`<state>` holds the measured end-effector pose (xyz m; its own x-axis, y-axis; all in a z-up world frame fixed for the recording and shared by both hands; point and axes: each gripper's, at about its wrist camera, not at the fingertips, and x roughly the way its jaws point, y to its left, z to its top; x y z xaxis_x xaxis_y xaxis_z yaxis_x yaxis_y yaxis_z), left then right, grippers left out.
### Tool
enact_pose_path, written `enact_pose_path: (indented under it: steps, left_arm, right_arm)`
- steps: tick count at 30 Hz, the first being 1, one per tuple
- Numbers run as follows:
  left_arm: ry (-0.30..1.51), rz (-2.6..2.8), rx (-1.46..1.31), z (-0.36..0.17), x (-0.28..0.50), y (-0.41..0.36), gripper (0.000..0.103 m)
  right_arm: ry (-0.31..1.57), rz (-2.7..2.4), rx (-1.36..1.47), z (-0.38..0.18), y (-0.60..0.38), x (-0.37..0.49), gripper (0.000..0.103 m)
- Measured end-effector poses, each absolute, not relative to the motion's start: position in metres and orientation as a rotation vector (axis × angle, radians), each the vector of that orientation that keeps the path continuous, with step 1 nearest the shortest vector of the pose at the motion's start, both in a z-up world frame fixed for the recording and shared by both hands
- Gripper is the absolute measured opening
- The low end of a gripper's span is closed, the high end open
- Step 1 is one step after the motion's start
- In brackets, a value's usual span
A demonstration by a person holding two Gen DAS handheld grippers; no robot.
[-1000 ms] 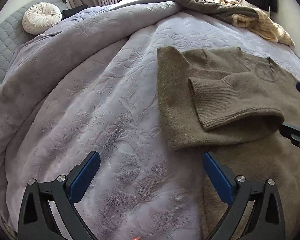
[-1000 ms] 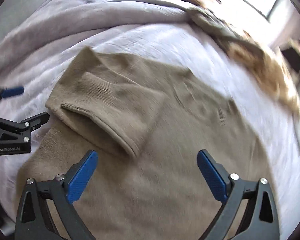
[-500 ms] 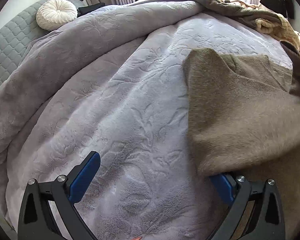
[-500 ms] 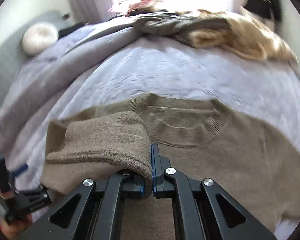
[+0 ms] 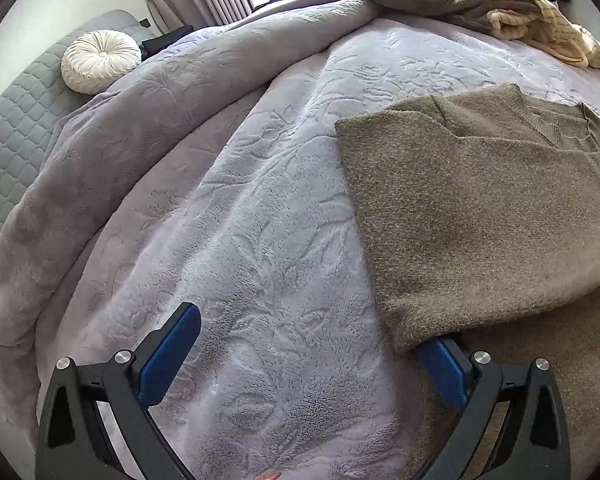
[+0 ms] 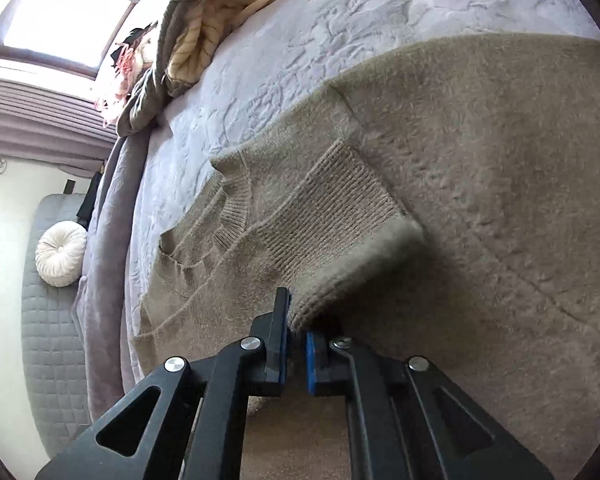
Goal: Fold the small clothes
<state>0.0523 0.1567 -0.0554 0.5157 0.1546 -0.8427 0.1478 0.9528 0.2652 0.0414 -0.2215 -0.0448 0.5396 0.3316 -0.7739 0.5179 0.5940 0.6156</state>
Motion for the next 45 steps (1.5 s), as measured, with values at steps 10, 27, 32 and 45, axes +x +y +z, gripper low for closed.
enact_pose_path:
  steps: [10,27,32,45]
  left_arm:
    - [1.061,-0.064,0.495,-0.051,0.031,0.163,0.102]
    - [1.265,-0.425,-0.265,-0.061,0.192,0.159,0.078]
    - [1.260,-0.434,-0.322,-0.064,0.194,0.164,0.012]
    - [1.196,-0.373,-0.288,-0.068,0.203,0.183,0.010]
  right_arm:
    - [1.068,-0.114,0.896,-0.065,-0.236,0.038,0.007]
    - [1.066,-0.077,0.871,-0.067,-0.234,0.030,0.007]
    - [1.052,-0.063,0.886,-0.070,-0.236,0.029,0.007]
    - [1.065,-0.089,0.814,-0.060,-0.231,0.041,0.007]
